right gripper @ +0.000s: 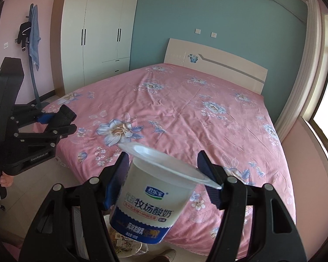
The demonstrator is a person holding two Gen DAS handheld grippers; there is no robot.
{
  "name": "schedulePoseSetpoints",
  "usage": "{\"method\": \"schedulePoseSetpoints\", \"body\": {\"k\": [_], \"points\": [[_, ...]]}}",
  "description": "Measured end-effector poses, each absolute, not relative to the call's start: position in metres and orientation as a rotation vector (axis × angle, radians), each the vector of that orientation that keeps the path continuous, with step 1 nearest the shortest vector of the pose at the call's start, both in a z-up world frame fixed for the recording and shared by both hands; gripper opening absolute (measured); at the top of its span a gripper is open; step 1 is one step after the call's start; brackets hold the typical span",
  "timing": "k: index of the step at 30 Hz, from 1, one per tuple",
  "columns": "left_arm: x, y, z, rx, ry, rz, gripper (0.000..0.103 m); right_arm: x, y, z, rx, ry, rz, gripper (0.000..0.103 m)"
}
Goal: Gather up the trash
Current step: 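Lift the yogurt cup and foam cylinder and carry both over the trash bin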
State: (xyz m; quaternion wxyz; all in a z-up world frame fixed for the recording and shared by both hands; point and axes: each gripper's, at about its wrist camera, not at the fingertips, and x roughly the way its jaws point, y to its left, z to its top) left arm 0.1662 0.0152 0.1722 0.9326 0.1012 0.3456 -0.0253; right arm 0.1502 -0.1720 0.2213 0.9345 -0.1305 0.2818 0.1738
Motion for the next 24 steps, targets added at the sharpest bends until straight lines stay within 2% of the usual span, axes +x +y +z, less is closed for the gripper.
{"method": "schedulePoseSetpoints", "body": {"k": [15, 24], "points": [[0.157, 0.009, 0.076, 0.264, 0.879, -0.149, 0.034, 0.153, -0.165, 0.121, -0.235, 0.733, 0.43, 0.065], [0.164, 0.007, -0.003, 0.276, 1.025, -0.174, 0.034, 0.159, -0.155, 0.034, -0.235, 0.884, 0.464, 0.065]]}}
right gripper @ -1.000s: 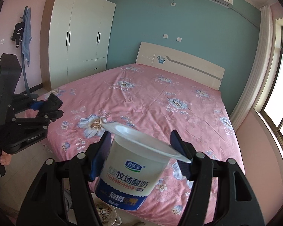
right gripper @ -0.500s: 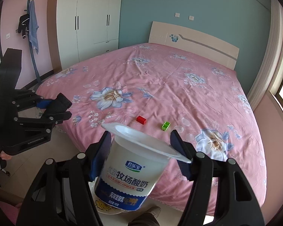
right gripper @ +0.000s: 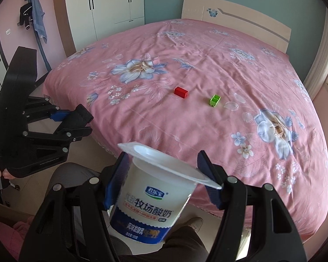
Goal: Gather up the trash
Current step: 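Lift the yogurt cup and foam cylinder and carry both over the trash bin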
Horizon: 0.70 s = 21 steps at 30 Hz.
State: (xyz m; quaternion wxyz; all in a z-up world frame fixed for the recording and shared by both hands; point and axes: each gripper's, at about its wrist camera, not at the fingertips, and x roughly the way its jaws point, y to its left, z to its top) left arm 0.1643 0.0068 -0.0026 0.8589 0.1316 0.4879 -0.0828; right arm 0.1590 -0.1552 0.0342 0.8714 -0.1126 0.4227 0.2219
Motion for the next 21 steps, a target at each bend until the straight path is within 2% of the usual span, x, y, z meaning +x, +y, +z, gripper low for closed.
{"method": "schedulePoseSetpoints", "body": {"k": [9, 21], "points": [[0.167, 0.005, -0.085, 0.273, 1.183, -0.198, 0.034, 0.166, -0.14, -0.059, -0.219, 1.062, 0.5, 0.065], [0.169, 0.0, -0.168, 0.248, 1.343, -0.228, 0.034, 0.167, -0.129, -0.156, -0.182, 1.24, 0.523, 0.065]]}}
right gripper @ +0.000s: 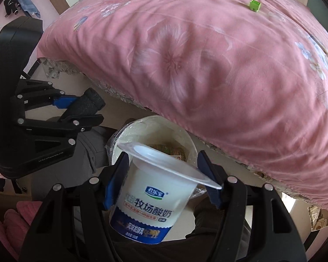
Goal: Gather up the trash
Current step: 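Lift the yogurt cup and foam cylinder and carry both over the trash bin, then open the right tool dropping the yogurt cup while the left tool releases the foam cylinder into the bin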
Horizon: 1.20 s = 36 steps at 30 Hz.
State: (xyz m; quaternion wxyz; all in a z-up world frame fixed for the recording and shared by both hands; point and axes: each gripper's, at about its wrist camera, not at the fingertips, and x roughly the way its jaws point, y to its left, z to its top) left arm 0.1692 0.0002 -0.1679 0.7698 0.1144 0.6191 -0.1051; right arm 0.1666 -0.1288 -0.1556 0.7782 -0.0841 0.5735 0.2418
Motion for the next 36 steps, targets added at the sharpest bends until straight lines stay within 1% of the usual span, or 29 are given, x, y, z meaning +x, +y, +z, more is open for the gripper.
{"method": "schedulePoseSetpoints", "body": {"k": [9, 18, 36], "points": [[0.173, -0.001, -0.234, 0.226, 1.467, -0.235, 0.034, 0.164, -0.12, -0.221, -0.152, 1.357, 0.522, 0.065], [0.178, -0.002, -0.287, 0.158, 1.565, -0.229, 0.034, 0.166, -0.115, -0.28, -0.124, 1.459, 0.504, 0.065], [0.192, -0.006, -0.383, 0.043, 1.696, -0.195, 0.034, 0.188, -0.104, -0.376, -0.095, 1.591, 0.44, 0.065]]}}
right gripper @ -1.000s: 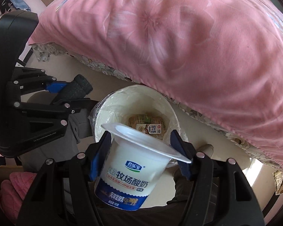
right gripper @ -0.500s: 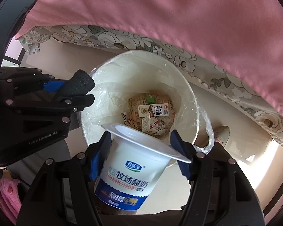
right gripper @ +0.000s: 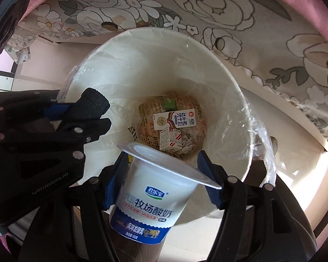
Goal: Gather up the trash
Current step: 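Open the right tool dropping the yogurt cup while the left tool releases the foam cylinder into the bin, then raise both open tools from the bin toward the red and green blocks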
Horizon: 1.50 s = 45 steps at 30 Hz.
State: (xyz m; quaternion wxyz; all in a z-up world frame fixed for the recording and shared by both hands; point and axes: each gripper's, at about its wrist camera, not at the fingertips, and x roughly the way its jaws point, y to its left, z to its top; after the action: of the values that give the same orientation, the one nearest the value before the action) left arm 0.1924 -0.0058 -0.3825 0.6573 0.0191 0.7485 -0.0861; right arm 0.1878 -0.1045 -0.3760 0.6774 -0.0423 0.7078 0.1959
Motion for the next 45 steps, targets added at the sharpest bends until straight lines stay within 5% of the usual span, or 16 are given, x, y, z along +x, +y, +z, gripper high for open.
{"method": "schedulePoseSetpoints", "body": {"k": [10, 15, 29, 45], "points": [[0.205, -0.004, -0.42, 0.014, 1.737, -0.163, 0.035, 0.194, -0.096, -0.416, -0.149, 1.626, 0.412, 0.067], [0.206, -0.007, -0.425, 0.029, 1.733, -0.14, 0.063, 0.191, -0.086, -0.426, -0.273, 1.618, 0.397, 0.067], [0.202, -0.002, -0.402, 0.038, 1.699, -0.153, 0.065, 0.187, -0.095, -0.415, -0.24, 1.587, 0.386, 0.067], [0.172, 0.011, -0.317, 0.07, 1.546, -0.171, 0.07, 0.16, -0.123, -0.351, -0.176, 1.498, 0.344, 0.067]]}}
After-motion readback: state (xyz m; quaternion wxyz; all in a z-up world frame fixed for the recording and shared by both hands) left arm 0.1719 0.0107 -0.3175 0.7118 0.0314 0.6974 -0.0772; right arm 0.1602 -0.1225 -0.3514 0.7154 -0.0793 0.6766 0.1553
